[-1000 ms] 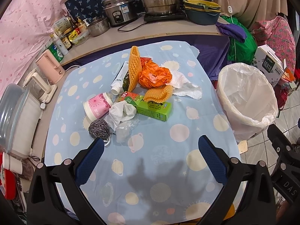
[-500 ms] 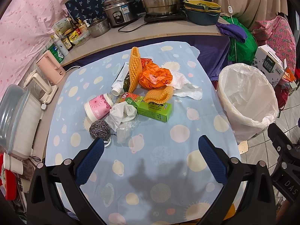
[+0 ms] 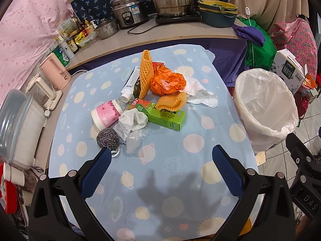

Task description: Collect trash

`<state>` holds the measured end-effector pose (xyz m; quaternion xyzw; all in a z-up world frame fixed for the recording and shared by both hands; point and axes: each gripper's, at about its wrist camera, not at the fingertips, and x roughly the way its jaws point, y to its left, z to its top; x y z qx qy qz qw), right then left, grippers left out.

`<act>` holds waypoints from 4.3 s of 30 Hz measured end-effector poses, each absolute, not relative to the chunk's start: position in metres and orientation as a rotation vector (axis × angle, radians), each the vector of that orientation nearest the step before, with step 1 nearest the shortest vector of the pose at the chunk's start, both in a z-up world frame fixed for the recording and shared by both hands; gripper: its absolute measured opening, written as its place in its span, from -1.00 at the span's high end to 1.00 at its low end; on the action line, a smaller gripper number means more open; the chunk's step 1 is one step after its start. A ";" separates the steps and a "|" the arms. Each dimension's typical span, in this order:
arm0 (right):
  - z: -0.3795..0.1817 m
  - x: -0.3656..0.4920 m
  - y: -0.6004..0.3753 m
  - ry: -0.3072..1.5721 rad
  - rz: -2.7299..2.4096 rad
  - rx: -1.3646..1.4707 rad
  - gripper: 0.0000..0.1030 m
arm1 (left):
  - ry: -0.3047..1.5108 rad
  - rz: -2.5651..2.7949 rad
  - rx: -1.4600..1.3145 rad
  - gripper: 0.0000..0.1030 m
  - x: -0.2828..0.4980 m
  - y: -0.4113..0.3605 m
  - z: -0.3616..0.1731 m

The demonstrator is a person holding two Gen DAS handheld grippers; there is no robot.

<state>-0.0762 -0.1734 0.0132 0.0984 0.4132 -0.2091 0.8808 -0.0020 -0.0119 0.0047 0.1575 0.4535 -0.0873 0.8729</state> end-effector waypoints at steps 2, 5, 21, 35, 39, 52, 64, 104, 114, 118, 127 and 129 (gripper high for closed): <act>0.013 -0.076 -0.173 0.861 -0.435 0.206 -0.87 | 0.948 -0.183 0.328 -0.86 -0.002 -0.012 0.004; 0.013 -0.076 -0.173 0.860 -0.436 0.203 -0.87 | 0.948 -0.183 0.328 -0.86 -0.002 -0.012 0.004; 0.013 -0.074 -0.169 0.862 -0.434 0.202 -0.87 | 0.948 -0.183 0.329 -0.86 -0.002 -0.012 0.004; 0.011 -0.072 -0.159 0.868 -0.403 0.185 -0.87 | 0.949 -0.184 0.328 -0.86 -0.002 -0.011 0.004; 0.011 -0.072 -0.159 0.868 -0.403 0.185 -0.87 | 0.950 -0.183 0.328 -0.86 -0.002 -0.011 0.004; 0.012 -0.075 -0.156 0.867 -0.399 0.179 -0.87 | 0.951 -0.182 0.325 -0.86 -0.004 -0.009 0.005; 0.013 -0.086 -0.144 0.864 -0.395 0.168 -0.87 | 0.959 -0.183 0.315 -0.86 -0.015 0.002 0.003; -0.026 0.021 -0.110 0.870 -0.270 0.159 -0.87 | 1.080 0.003 0.137 -0.86 0.054 0.122 -0.058; -0.048 0.088 -0.069 0.874 -0.169 0.181 -0.66 | 1.108 0.036 0.074 -0.86 0.083 0.159 -0.080; -0.058 0.107 -0.061 0.893 -0.163 0.186 -0.50 | 1.122 0.042 0.051 -0.87 0.090 0.168 -0.087; -0.087 0.119 -0.062 0.982 -0.160 0.207 0.41 | 1.127 0.025 0.007 -0.87 0.104 0.177 -0.096; -0.089 0.117 -0.064 0.989 -0.161 0.210 0.62 | 1.131 0.014 0.008 -0.87 0.109 0.174 -0.099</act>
